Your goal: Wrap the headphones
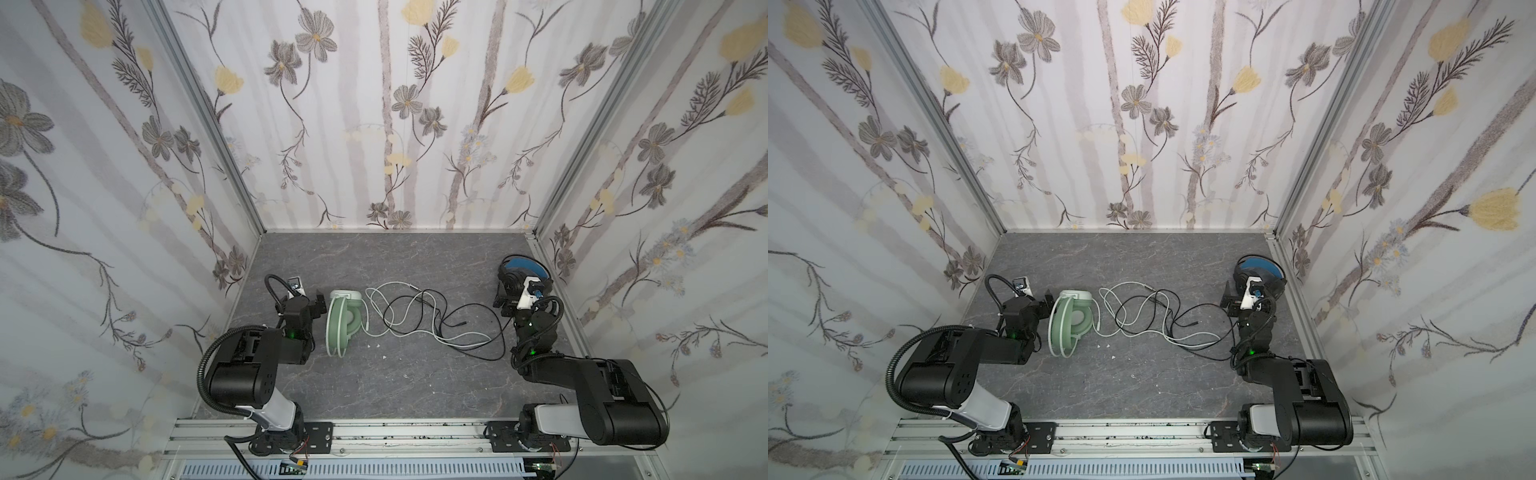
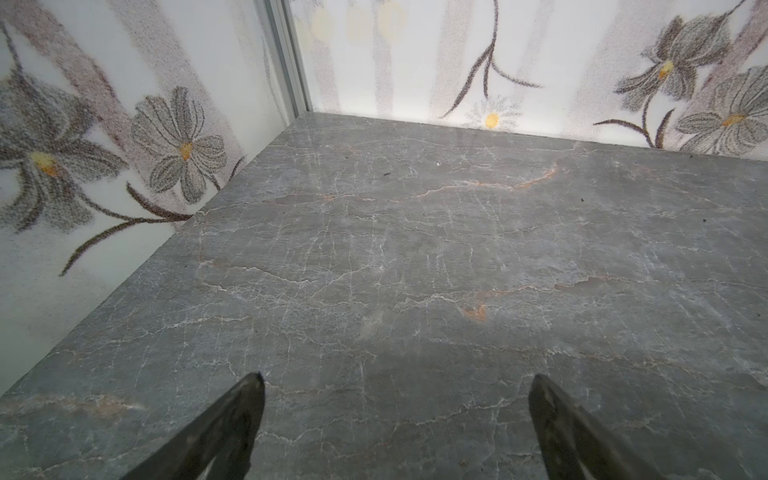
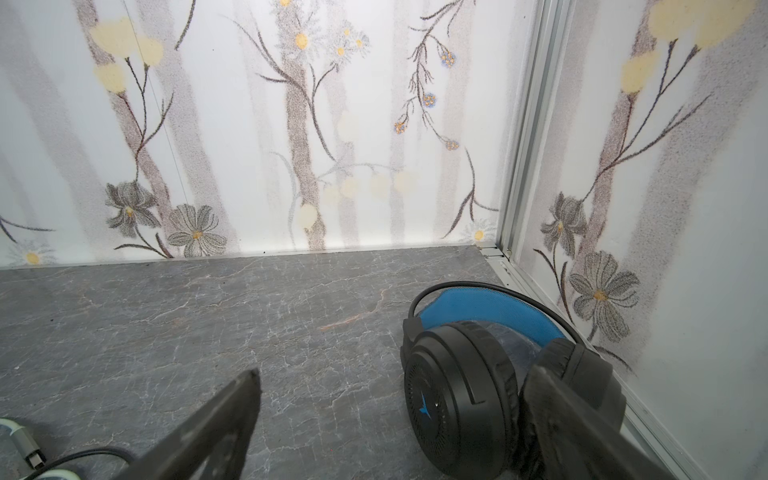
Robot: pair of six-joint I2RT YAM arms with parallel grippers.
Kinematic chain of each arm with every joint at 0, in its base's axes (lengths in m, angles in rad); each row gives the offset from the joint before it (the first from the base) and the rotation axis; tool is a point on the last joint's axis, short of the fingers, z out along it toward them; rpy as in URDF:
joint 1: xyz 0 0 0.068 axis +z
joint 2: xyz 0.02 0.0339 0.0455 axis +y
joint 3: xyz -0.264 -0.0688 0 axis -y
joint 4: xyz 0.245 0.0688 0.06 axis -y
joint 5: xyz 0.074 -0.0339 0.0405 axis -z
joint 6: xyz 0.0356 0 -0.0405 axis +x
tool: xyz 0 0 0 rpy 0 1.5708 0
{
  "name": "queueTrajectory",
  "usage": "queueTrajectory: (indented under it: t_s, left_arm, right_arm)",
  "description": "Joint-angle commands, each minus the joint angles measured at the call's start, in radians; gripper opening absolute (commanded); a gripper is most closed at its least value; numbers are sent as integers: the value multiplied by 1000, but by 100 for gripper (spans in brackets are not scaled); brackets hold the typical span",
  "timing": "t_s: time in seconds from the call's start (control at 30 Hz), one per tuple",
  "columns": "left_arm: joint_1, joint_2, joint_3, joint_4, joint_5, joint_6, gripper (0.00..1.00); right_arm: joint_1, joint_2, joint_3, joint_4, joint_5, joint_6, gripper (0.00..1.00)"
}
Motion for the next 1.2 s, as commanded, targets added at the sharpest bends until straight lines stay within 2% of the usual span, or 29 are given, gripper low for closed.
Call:
queueTrajectory:
  t_s: [0.0,0.3,0.47,0.67,0.83,1.0,1.1,1.17]
  left_arm:
    - [1,-4,8,7,0,-5,100]
    - [1,-24,-12,31,-10,-9,100]
    - [1,-93,-8,-38,3,-4,100]
    - [1,-236,36,-279,27,-6,100]
    - [1,-389,78,-515,42,-75,100]
    - [1,-494,141,-727,87,-157,100]
    - [-1,-530,187,-849,136,-206,100]
    - [-2,-554,225,-934,154,-258,100]
  right_arm:
    - [1,-3,1,41,-3,-5,100]
    - [13,-25,18,-4,-24,-22,100]
    - [18,-76,9,-31,-22,-27,100]
    - [30,-171,16,-146,-41,-52,100]
    - [71,-293,27,-260,-16,-77,100]
    - [139,-405,123,-503,93,-42,100]
    - [169,-419,239,-709,195,36,100]
    - [180,-413,322,-834,223,96,100]
